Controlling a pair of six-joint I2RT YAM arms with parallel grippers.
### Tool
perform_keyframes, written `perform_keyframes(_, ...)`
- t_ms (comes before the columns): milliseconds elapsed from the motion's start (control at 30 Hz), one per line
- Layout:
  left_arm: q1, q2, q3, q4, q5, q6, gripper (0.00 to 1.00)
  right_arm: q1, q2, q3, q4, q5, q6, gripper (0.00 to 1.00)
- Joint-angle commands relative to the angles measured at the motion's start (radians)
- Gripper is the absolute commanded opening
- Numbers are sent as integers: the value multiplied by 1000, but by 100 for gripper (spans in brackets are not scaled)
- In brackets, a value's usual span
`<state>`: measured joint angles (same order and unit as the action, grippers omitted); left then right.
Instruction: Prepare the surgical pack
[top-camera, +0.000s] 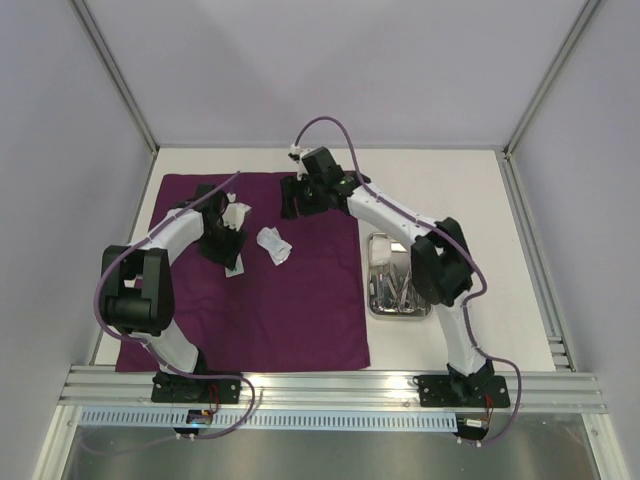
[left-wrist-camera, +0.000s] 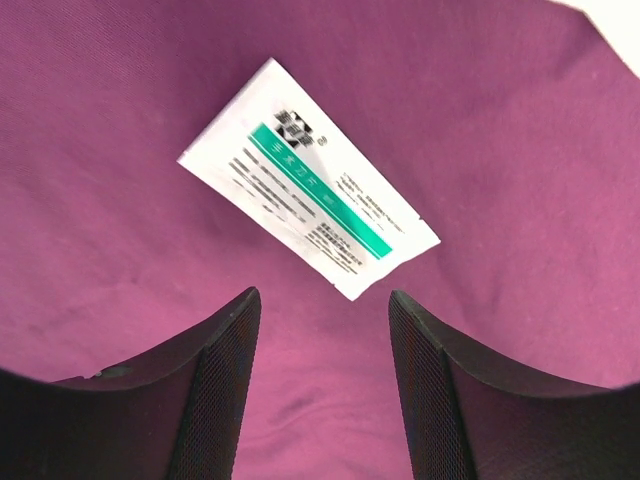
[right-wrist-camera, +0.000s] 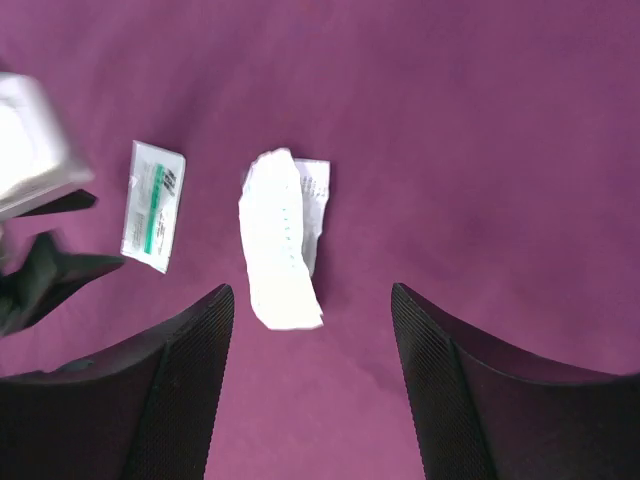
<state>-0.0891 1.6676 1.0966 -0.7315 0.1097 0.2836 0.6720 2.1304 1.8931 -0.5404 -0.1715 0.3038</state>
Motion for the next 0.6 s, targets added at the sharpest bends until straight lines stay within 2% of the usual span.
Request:
perform_keyframes(0,6,-35,-15,17,-1,5,63,5,132,101,23,-167,106,66)
perform_keyframes(267,8,-19,-35,33,22,8,63,12,295,182,51,-232,188,61)
perform_keyframes(300,8,-16,-35,35,22,9,63,15,304,176,59,-233,192,58)
perform_keyframes(400,8,-12,-38,41,33,12,63,20,290,132,91,-246,208,41)
perform_keyframes(433,8,-11,-35,41,36,9,63,21,281,104,97,-241,212,33)
perform_keyframes(567,8,-17,-35,41,41,14,63,21,232,61,115,-224,209,25)
